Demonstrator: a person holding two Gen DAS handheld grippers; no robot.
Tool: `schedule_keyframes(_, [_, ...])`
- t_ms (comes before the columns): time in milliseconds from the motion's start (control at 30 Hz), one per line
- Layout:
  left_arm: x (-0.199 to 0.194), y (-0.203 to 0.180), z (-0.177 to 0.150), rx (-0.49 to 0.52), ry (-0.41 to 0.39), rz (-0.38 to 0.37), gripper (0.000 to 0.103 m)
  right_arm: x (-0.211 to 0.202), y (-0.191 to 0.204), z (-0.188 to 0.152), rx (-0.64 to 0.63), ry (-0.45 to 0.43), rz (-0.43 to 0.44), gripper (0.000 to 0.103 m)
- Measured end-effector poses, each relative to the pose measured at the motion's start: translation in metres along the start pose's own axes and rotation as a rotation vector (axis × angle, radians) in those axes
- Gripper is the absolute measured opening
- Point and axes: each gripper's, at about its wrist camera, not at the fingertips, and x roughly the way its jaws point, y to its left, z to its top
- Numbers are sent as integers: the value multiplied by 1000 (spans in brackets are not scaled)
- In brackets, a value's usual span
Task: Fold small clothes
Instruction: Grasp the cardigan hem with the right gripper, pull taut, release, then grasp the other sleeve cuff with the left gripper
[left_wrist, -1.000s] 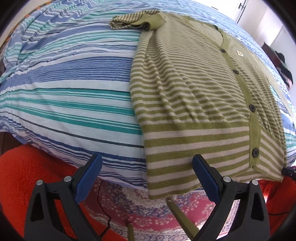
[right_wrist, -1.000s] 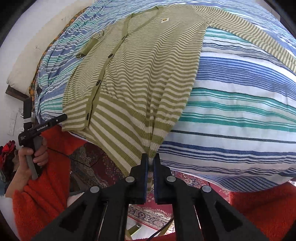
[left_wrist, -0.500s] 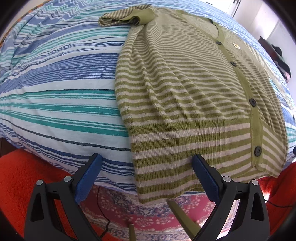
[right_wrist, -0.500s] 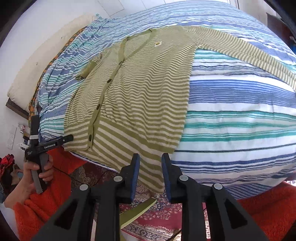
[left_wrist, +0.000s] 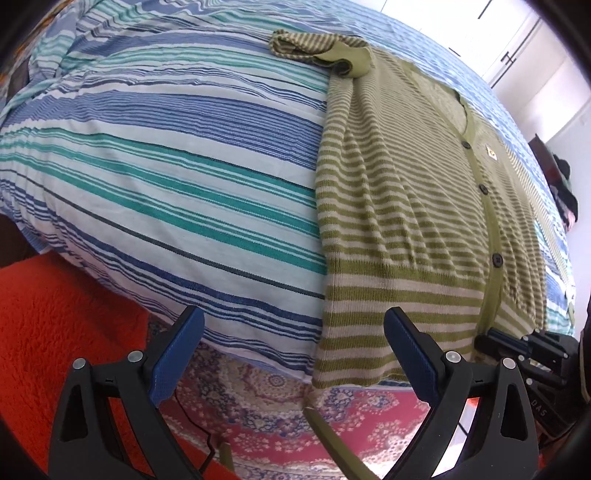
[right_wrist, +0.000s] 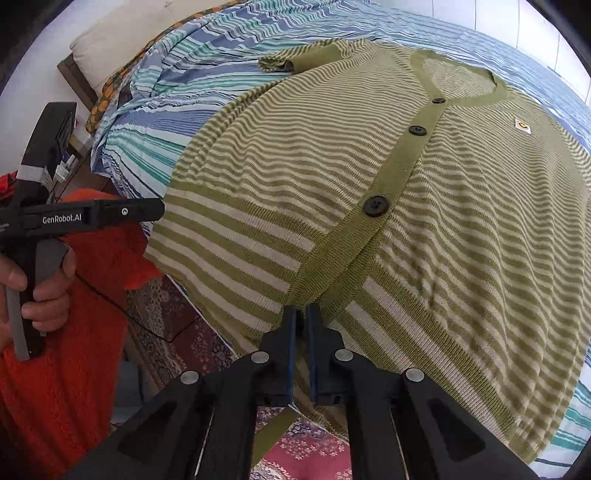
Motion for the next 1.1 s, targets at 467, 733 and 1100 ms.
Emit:
schedule_keyframes(467, [0, -6, -3, 49, 6, 0, 98, -2, -3, -32, 64, 53, 60, 7])
schedule_keyframes(733, [-16, -28, 25, 168, -71, 62, 98, -88, 16, -56, 16, -240, -35, 71])
schedule_keyframes(1100, [57, -34, 251, -10, -36, -7, 96, -72, 2, -54, 67, -221, -4, 71])
